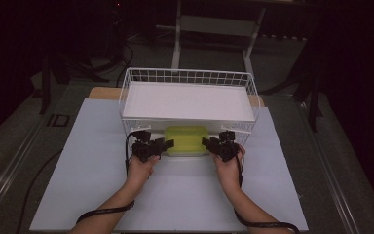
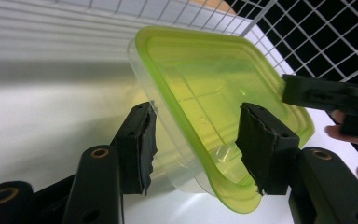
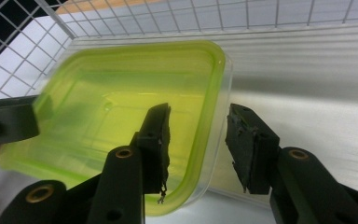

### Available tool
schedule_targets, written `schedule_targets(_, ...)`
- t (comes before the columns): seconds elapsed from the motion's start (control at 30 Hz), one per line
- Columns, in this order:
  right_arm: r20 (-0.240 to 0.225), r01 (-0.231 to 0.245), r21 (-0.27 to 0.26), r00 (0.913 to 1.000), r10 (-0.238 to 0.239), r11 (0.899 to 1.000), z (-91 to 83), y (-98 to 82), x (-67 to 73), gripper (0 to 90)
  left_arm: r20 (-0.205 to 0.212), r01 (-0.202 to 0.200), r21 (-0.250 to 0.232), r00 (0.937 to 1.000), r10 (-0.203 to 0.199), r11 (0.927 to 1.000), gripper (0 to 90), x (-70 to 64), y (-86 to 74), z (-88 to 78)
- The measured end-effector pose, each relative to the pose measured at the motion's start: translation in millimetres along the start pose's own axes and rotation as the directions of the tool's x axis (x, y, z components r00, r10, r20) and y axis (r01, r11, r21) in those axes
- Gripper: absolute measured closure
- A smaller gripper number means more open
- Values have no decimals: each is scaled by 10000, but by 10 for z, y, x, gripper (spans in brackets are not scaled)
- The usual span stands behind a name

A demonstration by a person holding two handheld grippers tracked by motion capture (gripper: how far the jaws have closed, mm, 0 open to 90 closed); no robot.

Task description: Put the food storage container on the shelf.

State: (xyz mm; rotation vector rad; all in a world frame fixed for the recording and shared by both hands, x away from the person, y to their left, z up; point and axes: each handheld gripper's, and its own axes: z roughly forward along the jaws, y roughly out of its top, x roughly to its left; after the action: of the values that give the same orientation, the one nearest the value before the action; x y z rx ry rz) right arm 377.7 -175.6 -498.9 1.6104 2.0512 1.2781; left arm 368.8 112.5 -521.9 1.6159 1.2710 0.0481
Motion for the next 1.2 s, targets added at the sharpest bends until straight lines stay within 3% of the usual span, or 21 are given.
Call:
schedule_targets(0.37, -175, 611, -418, 9979, -619, 9973, -264, -129, 65, 526, -21, 101, -36, 9999, -101, 9999, 465, 19, -142, -162)
schedule_targets(0.43, -327, 691, -395, 9970, -704, 9968, -319, -176, 90, 530, -126, 45, 37, 9999, -44, 10000, 457, -9, -165, -217)
schedule_targets(0.67, -835, 828, -71, 9930, -831, 9965, -380, -330, 215, 550, 196, -321, -142, 9993, 324, 9994, 421, -103, -228, -426)
schedule_targets(0.77, -1039, 931, 141, 9904, -911, 9956, -352, -389, 293, 568, 440, -276, -194, 9986, 285, 9994, 378, -114, -259, -502)
schedule_targets(0.83, -1120, 974, 329, 9893, -931, 9947, -316, -425, 347, 597, 757, -274, -239, 9967, 292, 9993, 352, -100, -297, -553)
schedule_targets(0.9, -1213, 1018, 537, 9881, -947, 9934, -273, -454, 393, 634, 709, -364, -197, 9968, 377, 9991, 332, -99, -330, -590)
schedule_targets(1.03, -1277, 1233, 895, 9855, -1114, 9883, -158, -487, 482, 828, 851, -837, -544, 9925, 882, 9950, 252, -87, -423, -680)
schedule_targets(1.17, -1214, 1442, 982, 9838, -1319, 9847, -31, -502, 547, 898, 320, -1299, -905, 9906, 1333, 9874, 138, -84, -464, -721)
schedule_targets(1.2, -1206, 1415, 1037, 9843, -1288, 9845, -1, -502, 563, 898, 385, -1344, -912, 9896, 1383, 9867, 121, -79, -462, -727)
